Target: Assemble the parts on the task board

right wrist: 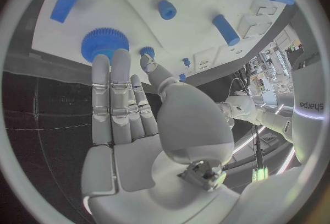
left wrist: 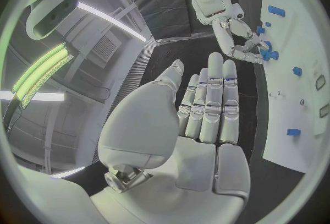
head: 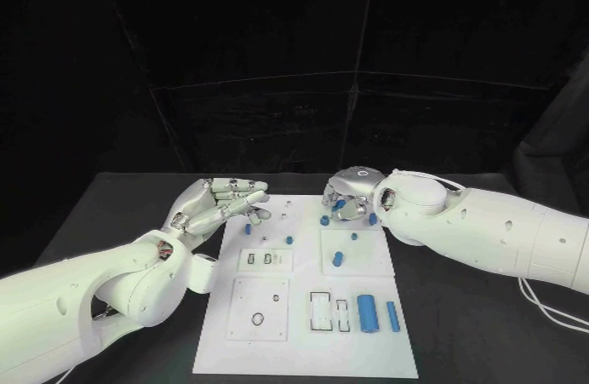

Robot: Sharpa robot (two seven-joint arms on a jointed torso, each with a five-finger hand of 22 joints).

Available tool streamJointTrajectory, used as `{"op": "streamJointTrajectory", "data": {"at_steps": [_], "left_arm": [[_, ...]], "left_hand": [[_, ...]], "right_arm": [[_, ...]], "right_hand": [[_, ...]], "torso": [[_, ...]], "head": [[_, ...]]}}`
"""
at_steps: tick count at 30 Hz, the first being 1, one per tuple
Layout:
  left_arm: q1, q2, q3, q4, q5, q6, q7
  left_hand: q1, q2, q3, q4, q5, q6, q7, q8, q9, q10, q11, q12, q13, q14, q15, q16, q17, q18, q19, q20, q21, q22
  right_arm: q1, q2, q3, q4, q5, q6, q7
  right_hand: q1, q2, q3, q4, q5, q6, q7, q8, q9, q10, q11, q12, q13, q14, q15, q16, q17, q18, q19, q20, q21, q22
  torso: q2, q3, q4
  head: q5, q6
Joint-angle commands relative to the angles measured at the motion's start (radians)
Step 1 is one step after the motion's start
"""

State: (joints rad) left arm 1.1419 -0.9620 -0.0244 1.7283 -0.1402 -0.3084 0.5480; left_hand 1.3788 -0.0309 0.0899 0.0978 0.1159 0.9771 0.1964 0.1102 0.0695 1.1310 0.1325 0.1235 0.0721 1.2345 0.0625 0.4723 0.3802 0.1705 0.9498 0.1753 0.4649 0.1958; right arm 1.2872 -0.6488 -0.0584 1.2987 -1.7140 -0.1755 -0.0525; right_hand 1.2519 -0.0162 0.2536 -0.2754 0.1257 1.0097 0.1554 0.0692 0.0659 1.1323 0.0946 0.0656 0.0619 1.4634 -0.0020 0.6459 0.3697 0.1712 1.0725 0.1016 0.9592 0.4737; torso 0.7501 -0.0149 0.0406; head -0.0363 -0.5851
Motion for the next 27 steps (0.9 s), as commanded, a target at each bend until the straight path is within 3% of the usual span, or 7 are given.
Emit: {"op": "streamJointTrajectory", "data": {"at_steps": [1,6,13,27], "left_arm": [[0.002,0.003,0.000,-0.005,-0.010,0.022,-0.010],[0.002,0.005,0.000,-0.016,-0.010,0.021,-0.012],[0.002,0.007,0.000,-0.030,-0.010,0.019,-0.016],[0.002,0.016,0.000,-0.040,-0.010,0.021,-0.021]], "left_hand": [[-0.004,0.006,-0.002,-0.005,-0.003,-0.001,0.008,-0.004,-0.001,-0.006,0.002,-0.006,-0.001,-0.007,0.001,0.005,0.002,0.011,0.002,0.002,0.005,0.001],[-0.004,0.006,-0.002,-0.005,-0.003,-0.001,0.008,-0.004,-0.001,-0.006,0.002,-0.006,-0.001,-0.007,0.001,0.005,0.002,0.011,0.002,0.002,0.005,0.001],[-0.005,0.008,-0.001,-0.004,-0.003,-0.002,0.009,-0.006,-0.001,-0.007,0.003,-0.008,-0.001,-0.009,0.002,0.004,0.005,0.011,0.001,0.002,0.005,0.001],[-0.005,0.010,0.000,-0.006,-0.003,-0.004,0.010,-0.009,-0.001,-0.010,0.004,-0.013,-0.002,-0.012,0.003,0.004,0.009,0.011,0.000,0.003,0.005,0.001]], "right_arm": [[0.003,-0.001,0.001,0.011,-0.021,0.022,-0.014],[0.003,-0.010,0.001,0.039,-0.019,0.014,-0.007],[0.003,-0.018,0.001,0.070,-0.011,0.030,-0.007],[0.003,0.006,0.001,0.039,-0.006,0.077,-0.024]], "right_hand": [[-0.009,-0.001,0.011,-0.001,-0.001,-0.012,0.001,-0.006,0.000,-0.012,0.000,-0.003,0.001,0.027,0.001,0.021,0.011,0.010,0.007,0.004,0.022,0.021],[-0.009,-0.003,0.020,-0.001,0.003,-0.015,0.001,-0.005,0.001,-0.010,-0.001,-0.001,0.002,0.022,0.001,0.047,0.026,0.006,0.018,0.004,0.052,0.058],[-0.011,-0.006,0.031,-0.001,0.009,-0.013,0.001,-0.004,0.001,-0.007,-0.001,-0.001,0.002,0.016,0.002,0.076,0.041,0.000,0.032,0.004,0.086,0.100],[-0.015,-0.003,0.048,0.004,0.012,-0.014,0.002,-0.004,0.001,-0.018,0.001,-0.004,0.000,0.007,0.003,0.108,0.057,-0.005,0.039,0.005,0.117,0.137]], "torso": [[0.003,0.0017,-0.0005],[0.001,0.0024,-0.0003],[0.002,0.0003,0.0005],[0.005,0.0008,0.0043]], "head": [[0.005,-0.006],[0.005,-0.010],[0.003,-0.014],[0.004,-0.020]]}}
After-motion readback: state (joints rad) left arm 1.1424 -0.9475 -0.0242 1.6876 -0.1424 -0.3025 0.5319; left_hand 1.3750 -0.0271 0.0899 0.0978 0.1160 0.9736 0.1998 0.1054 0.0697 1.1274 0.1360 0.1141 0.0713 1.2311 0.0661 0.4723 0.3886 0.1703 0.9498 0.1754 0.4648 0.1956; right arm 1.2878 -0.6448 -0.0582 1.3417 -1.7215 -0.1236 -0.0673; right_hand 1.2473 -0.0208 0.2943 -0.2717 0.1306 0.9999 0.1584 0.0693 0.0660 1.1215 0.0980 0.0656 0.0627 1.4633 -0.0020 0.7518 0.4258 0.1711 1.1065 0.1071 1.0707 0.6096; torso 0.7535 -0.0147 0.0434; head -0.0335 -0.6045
